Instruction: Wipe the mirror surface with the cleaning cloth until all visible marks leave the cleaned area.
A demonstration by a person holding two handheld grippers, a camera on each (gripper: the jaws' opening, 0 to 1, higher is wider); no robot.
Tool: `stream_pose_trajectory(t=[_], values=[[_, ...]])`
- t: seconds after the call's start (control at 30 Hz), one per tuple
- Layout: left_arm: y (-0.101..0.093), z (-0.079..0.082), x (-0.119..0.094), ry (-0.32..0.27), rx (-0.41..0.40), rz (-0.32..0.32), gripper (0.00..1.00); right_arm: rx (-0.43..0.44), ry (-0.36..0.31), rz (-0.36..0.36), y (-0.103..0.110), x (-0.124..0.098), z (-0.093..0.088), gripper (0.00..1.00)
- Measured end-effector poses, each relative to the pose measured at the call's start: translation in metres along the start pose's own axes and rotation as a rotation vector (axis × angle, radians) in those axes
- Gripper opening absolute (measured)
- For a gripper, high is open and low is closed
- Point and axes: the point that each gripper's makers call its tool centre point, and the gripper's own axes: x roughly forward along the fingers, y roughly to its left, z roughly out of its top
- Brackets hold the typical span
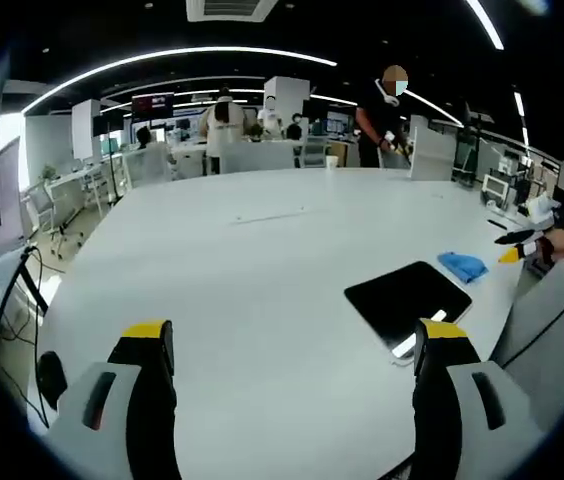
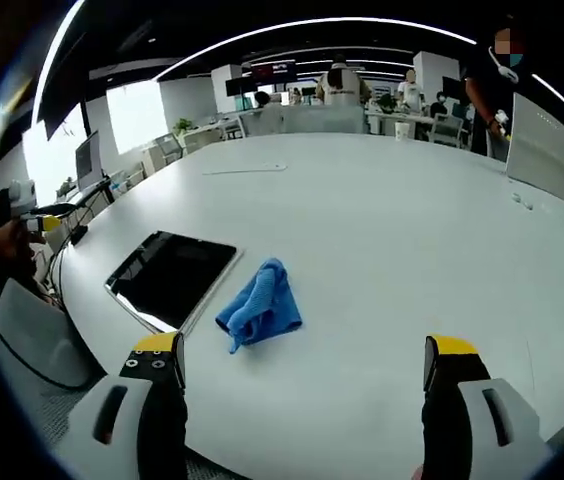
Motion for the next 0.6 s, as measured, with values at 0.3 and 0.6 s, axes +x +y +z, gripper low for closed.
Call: stream_pose_trajectory(t=[0.3, 0.6], values=[[-0.002, 0.0, 0.0001, -0.004, 0.011, -0.008, 0.99, 0.0, 0.0, 0.003, 0.0026, -0.0006, -0.0003, 0.98], [0.0008, 0.0041, -0.0001, -0.011, 0.021, -0.007, 0.99, -0.003, 0.002, 0.004, 0.003, -0.0009, 0.0001, 0.98]])
